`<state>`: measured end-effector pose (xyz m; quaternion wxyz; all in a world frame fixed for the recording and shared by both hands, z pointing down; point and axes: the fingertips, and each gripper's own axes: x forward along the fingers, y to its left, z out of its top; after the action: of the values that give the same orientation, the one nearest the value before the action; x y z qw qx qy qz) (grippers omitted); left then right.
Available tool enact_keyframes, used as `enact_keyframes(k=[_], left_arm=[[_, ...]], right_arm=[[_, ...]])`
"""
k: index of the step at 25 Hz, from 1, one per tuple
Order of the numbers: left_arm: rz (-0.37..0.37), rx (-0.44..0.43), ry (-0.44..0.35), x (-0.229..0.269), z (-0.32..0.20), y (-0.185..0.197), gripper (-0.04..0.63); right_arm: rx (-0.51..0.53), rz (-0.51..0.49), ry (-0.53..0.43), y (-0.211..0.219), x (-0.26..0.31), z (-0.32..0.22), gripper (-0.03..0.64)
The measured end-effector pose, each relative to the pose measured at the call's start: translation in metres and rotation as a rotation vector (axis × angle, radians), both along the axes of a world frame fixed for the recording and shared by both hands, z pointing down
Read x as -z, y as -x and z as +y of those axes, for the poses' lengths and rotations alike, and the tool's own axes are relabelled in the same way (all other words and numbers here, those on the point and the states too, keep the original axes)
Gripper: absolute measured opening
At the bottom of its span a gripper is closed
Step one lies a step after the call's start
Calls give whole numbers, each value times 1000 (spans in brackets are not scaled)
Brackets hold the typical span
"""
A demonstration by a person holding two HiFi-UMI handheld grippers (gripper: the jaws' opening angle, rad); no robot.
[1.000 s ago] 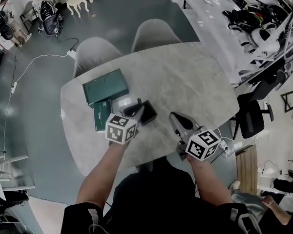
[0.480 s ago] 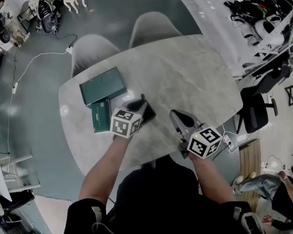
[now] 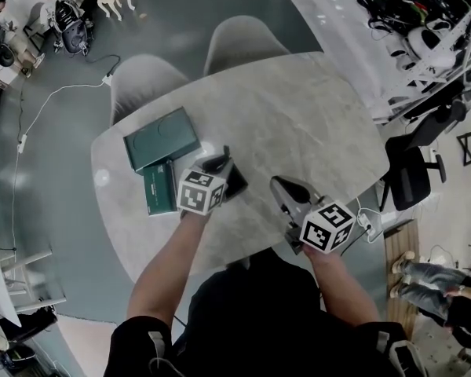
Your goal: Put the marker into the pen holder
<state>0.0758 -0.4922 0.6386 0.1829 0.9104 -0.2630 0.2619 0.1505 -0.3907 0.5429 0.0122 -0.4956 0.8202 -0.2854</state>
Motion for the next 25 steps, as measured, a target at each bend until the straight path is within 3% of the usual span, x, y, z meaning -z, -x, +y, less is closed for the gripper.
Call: enact_keyframes(k=[25], left_arm=[[-89, -56, 15, -18, 12, 4, 75]], right_arm=[[8, 2, 9, 4, 0, 3, 3]])
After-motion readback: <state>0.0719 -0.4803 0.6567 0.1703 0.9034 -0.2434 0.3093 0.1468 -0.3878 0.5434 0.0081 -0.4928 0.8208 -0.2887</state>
